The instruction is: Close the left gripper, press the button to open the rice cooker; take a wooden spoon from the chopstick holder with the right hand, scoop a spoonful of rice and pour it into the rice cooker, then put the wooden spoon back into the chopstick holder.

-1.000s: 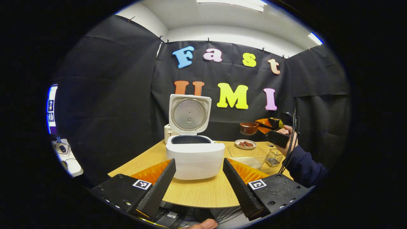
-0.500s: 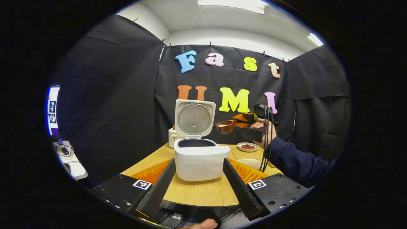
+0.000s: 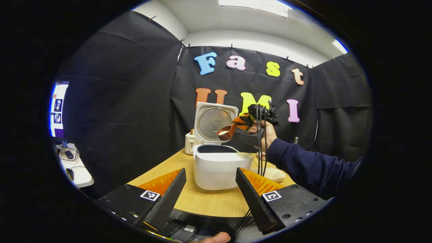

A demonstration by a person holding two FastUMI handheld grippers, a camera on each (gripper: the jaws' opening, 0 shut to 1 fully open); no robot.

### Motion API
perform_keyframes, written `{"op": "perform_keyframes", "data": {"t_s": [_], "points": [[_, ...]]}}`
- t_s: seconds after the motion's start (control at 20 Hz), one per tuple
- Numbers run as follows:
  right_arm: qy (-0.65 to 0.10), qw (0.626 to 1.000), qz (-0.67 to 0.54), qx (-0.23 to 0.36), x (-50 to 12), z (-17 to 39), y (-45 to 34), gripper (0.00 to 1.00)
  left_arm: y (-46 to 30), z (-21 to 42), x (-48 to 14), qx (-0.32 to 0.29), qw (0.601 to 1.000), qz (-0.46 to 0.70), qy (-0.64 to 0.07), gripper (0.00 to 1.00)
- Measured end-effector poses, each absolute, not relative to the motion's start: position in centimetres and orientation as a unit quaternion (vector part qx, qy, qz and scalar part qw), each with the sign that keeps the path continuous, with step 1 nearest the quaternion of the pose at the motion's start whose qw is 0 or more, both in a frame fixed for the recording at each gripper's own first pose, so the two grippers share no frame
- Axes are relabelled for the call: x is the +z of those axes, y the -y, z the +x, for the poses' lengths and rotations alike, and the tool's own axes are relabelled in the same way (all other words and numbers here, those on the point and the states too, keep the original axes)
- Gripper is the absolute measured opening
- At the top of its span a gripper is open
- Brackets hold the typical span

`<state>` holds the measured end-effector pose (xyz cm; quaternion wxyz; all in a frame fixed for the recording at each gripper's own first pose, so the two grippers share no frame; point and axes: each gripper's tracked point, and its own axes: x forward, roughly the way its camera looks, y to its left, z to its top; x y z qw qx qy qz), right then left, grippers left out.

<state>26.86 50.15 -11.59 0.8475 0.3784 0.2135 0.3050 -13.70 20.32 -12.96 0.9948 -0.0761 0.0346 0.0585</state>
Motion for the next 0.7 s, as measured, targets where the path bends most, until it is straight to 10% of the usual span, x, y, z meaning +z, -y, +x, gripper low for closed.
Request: {"op": "perform_keyframes", "data": {"t_s": [0.7], "points": [[-0.135,0.939,0.092,0.303,-14.2,26.5,-53.7,0.11,-21.0,-13.6,-14.4,0.059,0.994,-0.089,-0.038,0.94]]}}
